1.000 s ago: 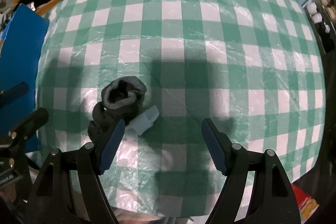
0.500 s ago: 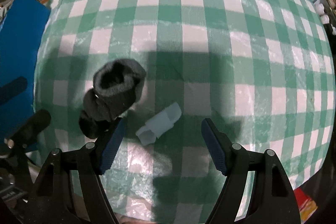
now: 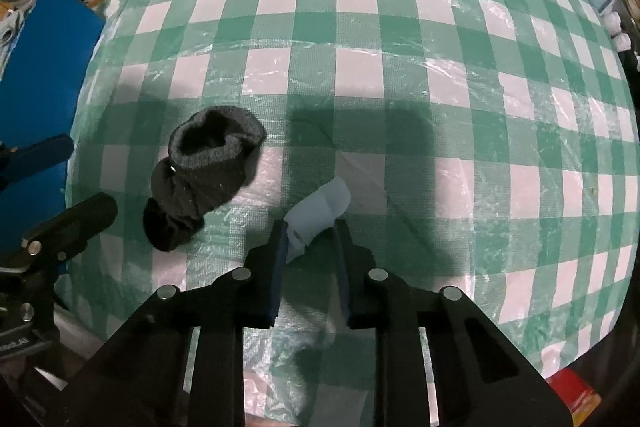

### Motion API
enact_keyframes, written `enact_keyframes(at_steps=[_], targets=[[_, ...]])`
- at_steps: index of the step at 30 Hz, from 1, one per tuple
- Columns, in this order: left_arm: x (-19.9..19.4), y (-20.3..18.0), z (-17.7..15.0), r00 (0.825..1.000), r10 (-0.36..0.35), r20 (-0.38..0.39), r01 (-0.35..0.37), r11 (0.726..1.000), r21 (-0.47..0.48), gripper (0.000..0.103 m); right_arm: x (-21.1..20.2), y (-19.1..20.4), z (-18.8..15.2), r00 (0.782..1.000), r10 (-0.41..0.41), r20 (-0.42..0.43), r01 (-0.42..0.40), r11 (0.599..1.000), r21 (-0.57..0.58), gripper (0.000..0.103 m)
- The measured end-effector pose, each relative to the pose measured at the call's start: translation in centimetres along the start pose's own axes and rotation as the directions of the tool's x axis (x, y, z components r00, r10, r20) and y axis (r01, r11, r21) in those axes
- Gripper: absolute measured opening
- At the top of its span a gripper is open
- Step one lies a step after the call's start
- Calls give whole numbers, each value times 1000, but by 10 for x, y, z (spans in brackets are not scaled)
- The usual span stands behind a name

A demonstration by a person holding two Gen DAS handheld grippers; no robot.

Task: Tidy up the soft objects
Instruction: 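Close the left gripper on the black sock while the right gripper closes on the small white plastic piece, then carry the black sock with the left gripper while the right gripper carries the white piece to the box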

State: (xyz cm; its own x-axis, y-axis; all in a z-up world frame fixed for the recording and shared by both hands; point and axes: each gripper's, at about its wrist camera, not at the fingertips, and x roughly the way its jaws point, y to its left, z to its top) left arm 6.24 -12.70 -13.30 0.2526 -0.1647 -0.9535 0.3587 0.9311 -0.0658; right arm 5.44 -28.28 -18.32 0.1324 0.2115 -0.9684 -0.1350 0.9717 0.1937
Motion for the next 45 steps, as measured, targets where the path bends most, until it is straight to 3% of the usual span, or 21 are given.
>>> enact_keyframes(at_steps=[5, 12, 21, 27, 30, 32, 37, 45], targets=[[3, -10, 3, 1000, -16, 9, 16, 1000, 17, 79, -8, -2, 5, 1000, 5, 26, -6, 1000, 5, 15], [12, -22, 10, 1000, -18, 6, 18, 999, 33, 79, -21, -29, 20, 999, 11, 50, -13, 999, 44, 15], [34, -27, 18, 1000, -6, -25, 7, 1000, 19, 79, -19, -51, 14, 1000, -11, 17, 10, 999, 53, 17], [42, -32, 19, 1000, -6, -31, 7, 1000, 27, 79, -28, -73, 12, 999, -35, 18, 34, 996, 87, 47], [43, -35, 20, 1000, -8, -26, 9, 999, 36, 79, -35, -85, 11, 999, -29, 36, 25, 994, 108, 54], [44, -38, 19, 1000, -5, -28, 6, 999, 49, 77, -43, -97, 7, 999, -26, 44, 20, 993, 118, 57], [48, -39, 19, 999, -21, -36, 23, 998, 53, 43, -33, -91, 14, 998, 21, 59, -31, 985, 168, 58], [42, -33, 19, 1000, -7, -12, 8, 999, 46, 39, -10, -61, 14, 998, 28, 51, -36, 987, 156, 58]])
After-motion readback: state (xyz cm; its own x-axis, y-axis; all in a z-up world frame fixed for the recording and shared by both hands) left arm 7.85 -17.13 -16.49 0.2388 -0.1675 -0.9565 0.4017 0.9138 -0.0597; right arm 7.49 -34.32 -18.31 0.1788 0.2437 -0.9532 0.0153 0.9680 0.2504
